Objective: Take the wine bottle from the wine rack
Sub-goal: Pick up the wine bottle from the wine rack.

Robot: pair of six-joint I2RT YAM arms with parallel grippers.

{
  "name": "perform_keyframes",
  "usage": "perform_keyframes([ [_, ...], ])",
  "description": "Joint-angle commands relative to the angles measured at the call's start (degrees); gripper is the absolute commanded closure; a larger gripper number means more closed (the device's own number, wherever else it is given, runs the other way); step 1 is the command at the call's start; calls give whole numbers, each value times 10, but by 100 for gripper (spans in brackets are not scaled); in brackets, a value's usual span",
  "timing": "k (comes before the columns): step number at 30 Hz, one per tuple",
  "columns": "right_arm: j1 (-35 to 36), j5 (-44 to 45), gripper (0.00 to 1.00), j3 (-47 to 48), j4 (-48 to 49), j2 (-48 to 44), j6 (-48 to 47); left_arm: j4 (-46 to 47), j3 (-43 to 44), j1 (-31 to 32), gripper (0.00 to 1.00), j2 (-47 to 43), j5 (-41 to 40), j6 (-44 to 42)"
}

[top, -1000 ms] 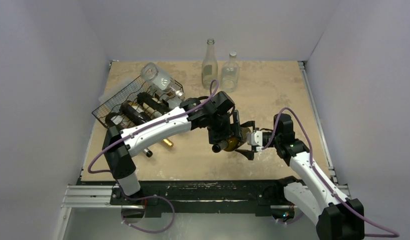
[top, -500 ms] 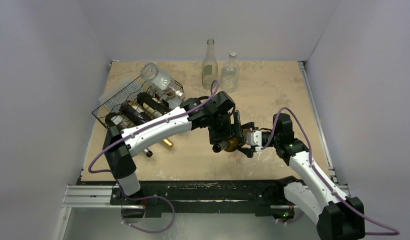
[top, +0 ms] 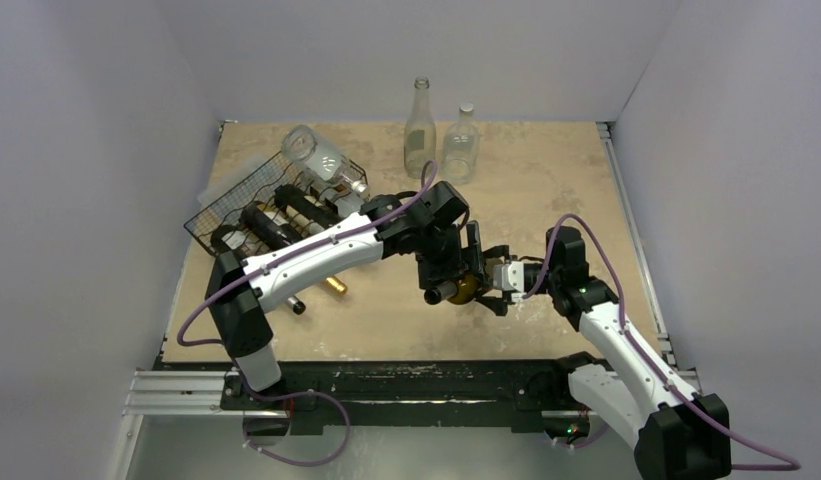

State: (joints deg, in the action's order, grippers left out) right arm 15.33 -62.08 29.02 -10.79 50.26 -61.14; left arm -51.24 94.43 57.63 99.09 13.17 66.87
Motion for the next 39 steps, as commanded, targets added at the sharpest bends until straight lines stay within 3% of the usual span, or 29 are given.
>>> perform_keyframes([
  [1,6,-21,86,23,1,3,4,75,7,-2,23,-21,53,-10],
  [7,6,-21,87,23,0,4,4,93,-7,-9,21,-33,59,-21],
  [8,6,-21,87,23,0,5,4,96,-9,-10,12,-36,59,-24],
  [9,6,-21,87,24,0,5,4,100,-11,-10,11,-39,60,-28],
  [31,6,-30,89,28,-3,6,16,188,-132,-56,6,-154,94,-78],
  [39,6,-30,89,27,-3,7,19,212,-164,-100,5,-236,90,-157],
])
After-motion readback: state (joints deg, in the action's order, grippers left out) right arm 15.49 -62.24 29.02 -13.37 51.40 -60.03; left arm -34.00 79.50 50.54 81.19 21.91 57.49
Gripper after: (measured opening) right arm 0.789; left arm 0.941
